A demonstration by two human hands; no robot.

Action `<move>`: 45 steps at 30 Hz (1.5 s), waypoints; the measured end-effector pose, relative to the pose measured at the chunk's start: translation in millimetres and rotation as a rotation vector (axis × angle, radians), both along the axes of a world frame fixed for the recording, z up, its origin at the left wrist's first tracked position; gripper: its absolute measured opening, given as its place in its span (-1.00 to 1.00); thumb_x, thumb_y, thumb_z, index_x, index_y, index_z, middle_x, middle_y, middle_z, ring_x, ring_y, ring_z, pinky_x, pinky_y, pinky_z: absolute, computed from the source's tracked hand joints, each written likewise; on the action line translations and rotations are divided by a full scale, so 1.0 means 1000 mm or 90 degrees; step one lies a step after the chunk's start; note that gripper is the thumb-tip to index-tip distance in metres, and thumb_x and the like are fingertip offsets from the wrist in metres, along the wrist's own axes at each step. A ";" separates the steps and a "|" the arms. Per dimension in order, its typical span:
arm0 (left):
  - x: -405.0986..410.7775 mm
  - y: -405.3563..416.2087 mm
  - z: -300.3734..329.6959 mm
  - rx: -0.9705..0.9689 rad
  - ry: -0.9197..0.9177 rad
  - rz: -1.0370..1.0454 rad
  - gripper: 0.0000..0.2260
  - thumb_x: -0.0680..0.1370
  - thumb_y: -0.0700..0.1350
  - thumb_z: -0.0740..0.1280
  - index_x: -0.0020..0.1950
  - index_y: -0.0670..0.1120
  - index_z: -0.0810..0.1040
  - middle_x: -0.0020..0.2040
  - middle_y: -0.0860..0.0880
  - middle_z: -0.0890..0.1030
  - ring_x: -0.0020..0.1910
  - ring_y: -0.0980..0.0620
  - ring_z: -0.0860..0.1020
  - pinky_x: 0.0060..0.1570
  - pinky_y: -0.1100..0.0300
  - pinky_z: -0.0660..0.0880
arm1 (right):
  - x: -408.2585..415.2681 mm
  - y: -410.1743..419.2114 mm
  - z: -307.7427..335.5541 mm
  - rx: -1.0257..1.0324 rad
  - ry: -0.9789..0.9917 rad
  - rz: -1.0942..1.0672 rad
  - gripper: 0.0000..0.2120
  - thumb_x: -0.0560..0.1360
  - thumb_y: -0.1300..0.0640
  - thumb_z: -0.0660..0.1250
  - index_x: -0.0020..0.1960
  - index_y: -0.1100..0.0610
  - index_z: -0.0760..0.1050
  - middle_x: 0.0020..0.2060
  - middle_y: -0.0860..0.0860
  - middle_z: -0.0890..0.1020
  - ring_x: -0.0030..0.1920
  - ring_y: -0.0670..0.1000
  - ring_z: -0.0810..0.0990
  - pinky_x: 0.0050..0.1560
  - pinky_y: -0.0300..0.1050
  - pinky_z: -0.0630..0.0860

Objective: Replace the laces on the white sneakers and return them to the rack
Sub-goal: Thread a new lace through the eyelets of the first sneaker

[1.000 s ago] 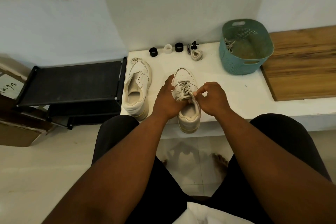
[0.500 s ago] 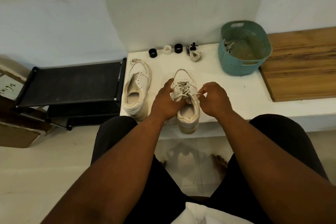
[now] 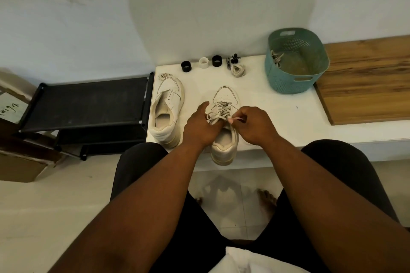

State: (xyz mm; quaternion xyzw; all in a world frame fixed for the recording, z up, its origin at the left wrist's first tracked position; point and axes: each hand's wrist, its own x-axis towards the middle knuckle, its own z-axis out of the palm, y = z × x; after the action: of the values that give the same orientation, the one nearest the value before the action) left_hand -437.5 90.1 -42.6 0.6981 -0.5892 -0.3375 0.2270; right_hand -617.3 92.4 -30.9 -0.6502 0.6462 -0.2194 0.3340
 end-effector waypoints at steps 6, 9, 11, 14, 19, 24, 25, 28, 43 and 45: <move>-0.009 0.003 -0.005 0.017 0.029 0.024 -0.17 0.53 0.22 0.40 0.66 0.10 0.04 0.31 -0.11 0.59 0.29 -0.15 0.55 0.29 -0.05 0.47 | -0.024 -0.008 0.006 0.000 0.024 -0.173 -0.82 0.55 0.00 0.43 -0.21 -0.01 0.59 -0.21 -0.08 0.65 -0.05 0.04 0.63 -0.11 -0.18 0.44; -0.012 0.004 -0.004 0.023 0.030 0.021 -0.24 0.57 0.17 0.39 0.66 0.07 0.06 0.32 -0.15 0.57 0.32 -0.17 0.52 0.27 0.02 0.43 | -0.038 -0.009 0.008 0.044 0.103 -0.305 -0.74 0.59 -0.02 0.37 0.04 0.17 0.66 0.04 0.11 0.70 0.11 0.17 0.63 0.10 -0.03 0.50; -0.013 0.003 -0.003 0.026 0.034 0.018 -0.26 0.58 0.17 0.38 0.65 0.07 0.09 0.36 -0.13 0.56 0.34 -0.15 0.51 0.26 0.03 0.41 | -0.038 -0.008 0.009 0.080 0.135 -0.323 -0.70 0.60 -0.01 0.36 0.11 0.22 0.63 0.10 0.14 0.68 0.16 0.20 0.62 0.07 -0.06 0.46; -0.011 0.001 -0.006 0.052 0.015 -0.005 -0.31 0.55 0.26 0.34 0.60 0.09 0.20 0.36 -0.09 0.56 0.33 -0.15 0.52 0.28 -0.01 0.45 | -0.035 -0.007 0.014 0.105 0.148 -0.324 -0.70 0.61 -0.01 0.35 0.14 0.22 0.61 0.12 0.15 0.67 0.17 0.21 0.61 0.01 -0.09 0.40; 0.008 0.001 0.025 0.110 0.008 -0.052 -0.24 0.40 0.42 0.43 0.49 0.09 0.41 0.42 0.05 0.50 0.37 -0.04 0.49 0.29 0.07 0.43 | -0.036 -0.003 0.024 0.135 0.122 -0.165 -0.81 0.59 0.04 0.36 0.03 0.15 0.65 0.09 0.08 0.67 0.08 0.11 0.61 -0.01 -0.07 0.49; 0.034 0.001 0.081 0.103 0.317 0.013 -0.66 0.58 0.14 0.42 -0.02 -0.16 0.66 -0.32 0.01 0.53 -0.38 0.03 0.41 -0.29 0.19 0.47 | -0.035 0.005 0.068 0.178 -0.222 -0.119 -0.90 0.60 0.17 0.34 0.00 0.10 0.63 -0.18 0.05 0.58 -0.26 -0.02 0.44 -0.23 -0.09 0.44; 0.036 0.004 0.094 0.105 0.366 0.010 -0.70 0.62 0.08 0.39 -0.07 -0.17 0.65 -0.35 -0.01 0.51 -0.42 0.05 0.39 -0.27 0.16 0.51 | -0.033 0.005 0.079 0.161 -0.240 -0.127 -0.89 0.61 0.17 0.33 0.00 0.11 0.64 -0.19 0.06 0.56 -0.28 -0.03 0.43 -0.24 -0.09 0.43; 0.041 0.010 0.127 0.089 0.462 -0.013 -0.75 0.67 -0.09 0.31 -0.10 -0.20 0.66 -0.32 -0.07 0.56 -0.42 0.04 0.47 -0.10 0.06 0.60 | -0.031 0.004 0.111 0.110 -0.246 -0.127 -0.85 0.62 0.19 0.30 0.00 0.11 0.65 -0.17 0.05 0.61 -0.33 -0.09 0.44 -0.26 -0.13 0.43; 0.025 0.009 0.233 -0.104 0.421 -0.127 -0.84 0.59 -0.38 0.37 0.11 -0.24 0.67 -0.09 -0.17 0.70 -0.13 -0.02 0.71 -0.11 0.22 0.62 | -0.018 0.013 0.260 0.026 -0.512 0.028 -0.61 0.52 0.50 0.09 0.14 0.27 0.62 0.02 0.24 0.71 0.00 0.19 0.72 0.13 0.06 0.63; 0.019 0.010 0.236 -0.152 0.398 -0.076 -0.89 0.59 -0.34 0.39 0.05 -0.22 0.69 -0.16 -0.17 0.69 -0.21 -0.04 0.69 -0.23 0.27 0.58 | -0.017 0.016 0.263 -0.007 -0.484 0.058 -0.71 0.56 0.47 0.23 0.15 0.25 0.62 0.05 0.23 0.71 0.06 0.18 0.72 0.14 0.02 0.64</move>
State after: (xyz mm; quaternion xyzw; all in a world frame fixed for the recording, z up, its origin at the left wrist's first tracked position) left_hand -419.0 100.0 193.3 0.4935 -0.5663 -0.4768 0.4567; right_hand -634.3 108.1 232.1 -0.5520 0.4455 -0.4336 0.5557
